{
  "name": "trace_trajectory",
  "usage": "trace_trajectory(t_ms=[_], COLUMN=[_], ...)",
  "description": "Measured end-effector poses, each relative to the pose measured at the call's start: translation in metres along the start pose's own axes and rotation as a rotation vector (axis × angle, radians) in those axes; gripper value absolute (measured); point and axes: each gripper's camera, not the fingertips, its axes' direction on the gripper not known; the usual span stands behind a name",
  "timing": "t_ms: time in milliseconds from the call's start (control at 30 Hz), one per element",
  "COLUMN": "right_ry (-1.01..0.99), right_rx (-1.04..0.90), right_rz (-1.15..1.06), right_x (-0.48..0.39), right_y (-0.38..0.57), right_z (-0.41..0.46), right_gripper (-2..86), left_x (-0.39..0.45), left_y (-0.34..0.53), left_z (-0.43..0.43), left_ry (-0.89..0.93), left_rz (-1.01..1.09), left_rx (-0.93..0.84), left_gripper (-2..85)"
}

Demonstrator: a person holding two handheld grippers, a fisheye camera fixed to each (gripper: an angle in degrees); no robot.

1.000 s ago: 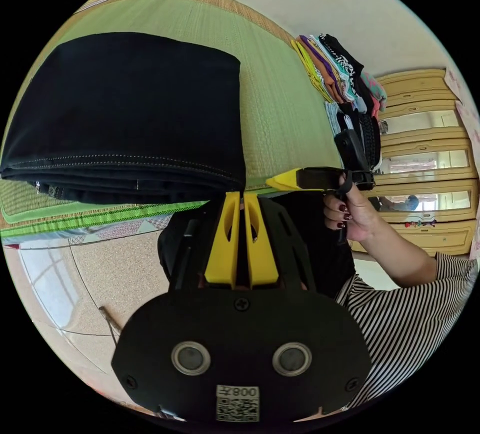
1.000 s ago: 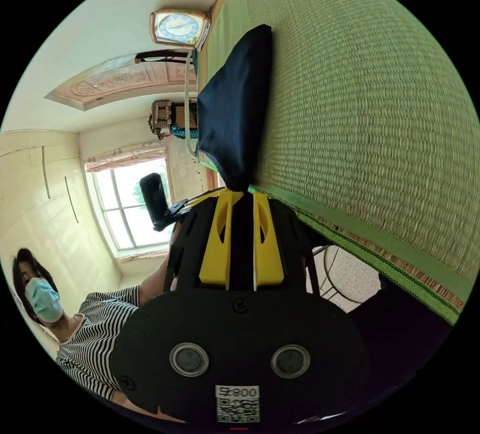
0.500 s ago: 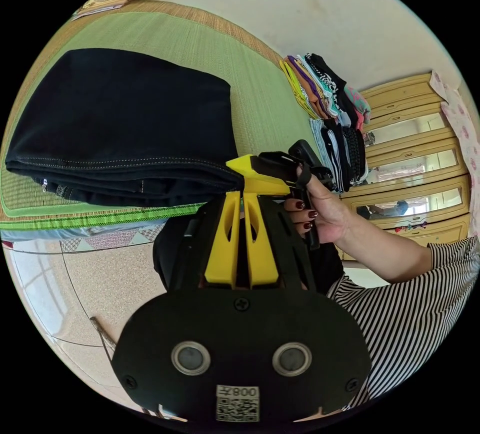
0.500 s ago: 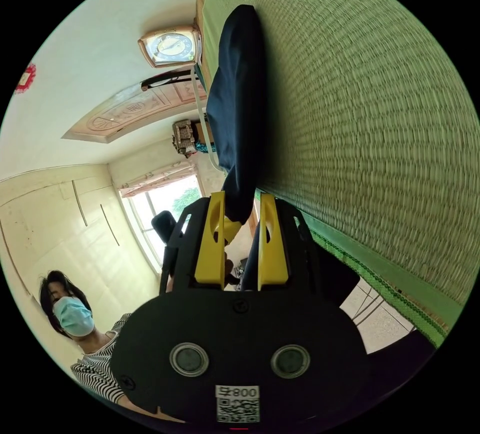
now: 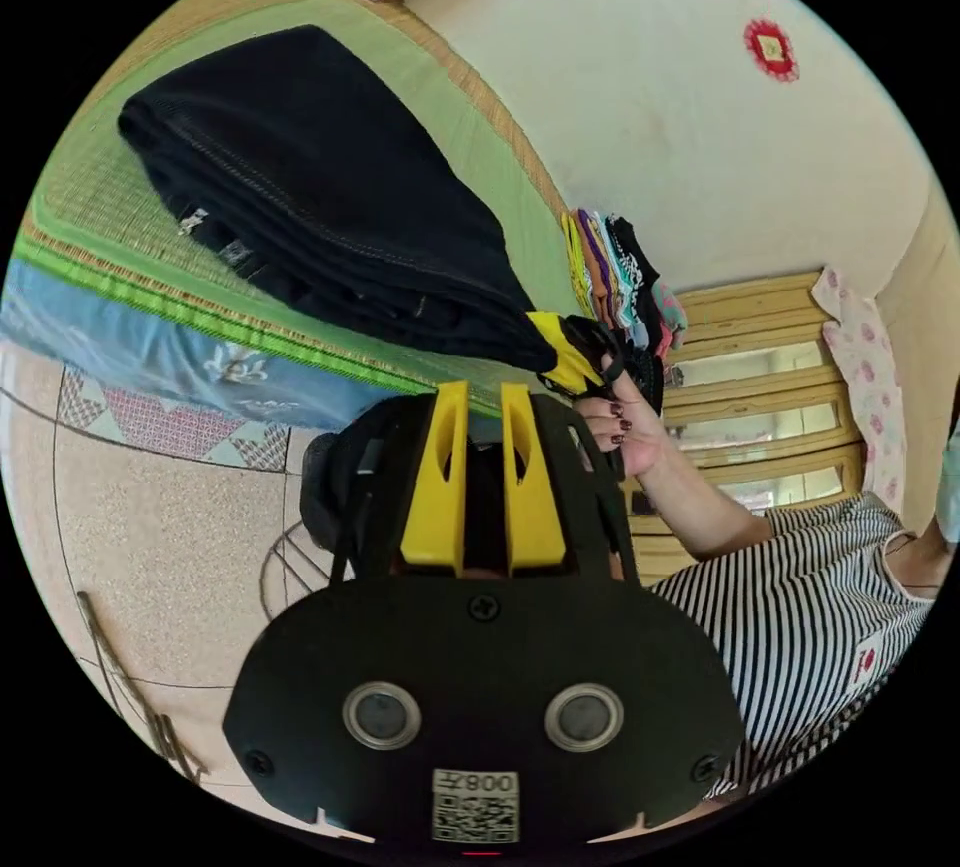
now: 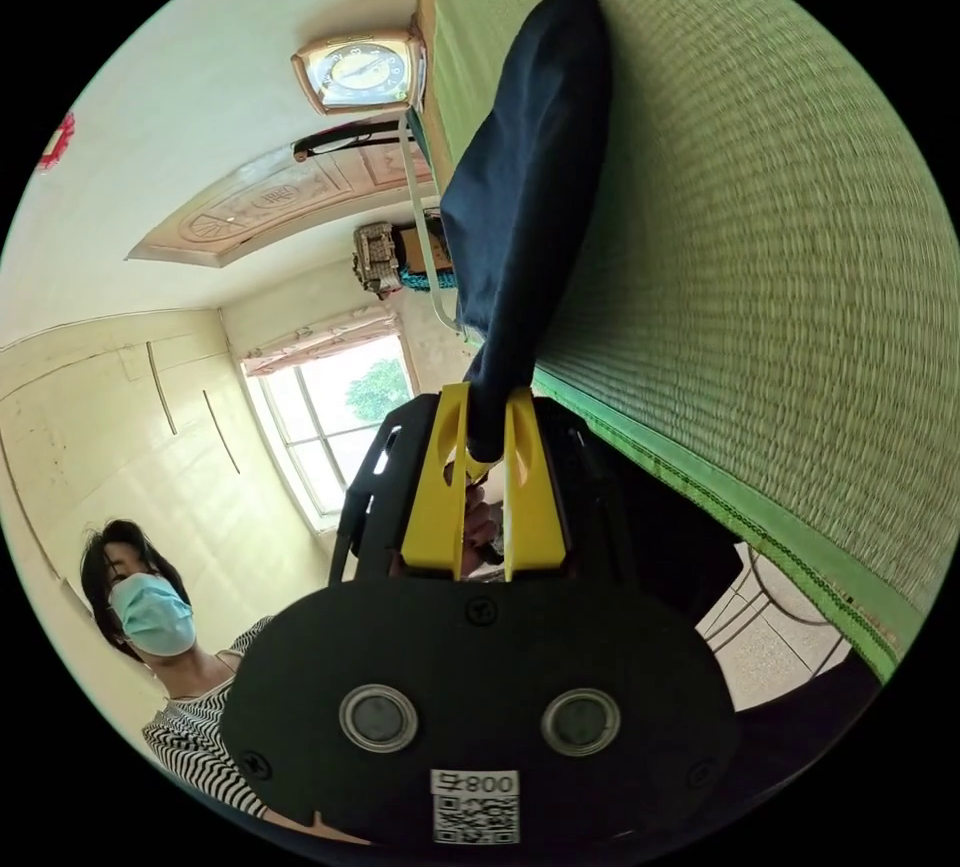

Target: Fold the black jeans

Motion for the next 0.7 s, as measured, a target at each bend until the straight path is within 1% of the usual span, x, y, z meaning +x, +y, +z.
trace_trajectory(t_ms=[67, 167, 367, 567, 700], right_ry=[-0.001, -0.001, -0.037, -0.001, -0.011], right_rx=[-0.006, -0.014, -0.011, -0.019, -0.014], right_rz=[-0.025, -0.064, -0.116, -0.156, -0.145], right_x=[-0.008, -0.021, -0.039, -0.045, -0.032], right_y=[-0.002, -0.005, -0.014, -0.015, -0.008], right_z=[-0.001, -0.003, -0.011, -0.019, -0.027], right_gripper=[6.1, 6.0, 5.8, 5.6, 5.5], left_x=[-0.033, -0.068, -0.128, -0.169, -0.178], left_y=[0.012, 0.021, 0.027, 0.019, 0.012], left_z=[-0.026, -0.052, -0.086, -0.091, -0.091], left_ry=[0.086, 0.16, 0.282, 0.362, 0.385], left_rz=[-0.091, -0.182, -0.343, -0.485, -0.53], left_rx=[0.121, 0.247, 0.453, 0.502, 0.522], left_gripper=[7.6, 9.3, 12.8, 15.8, 16.4])
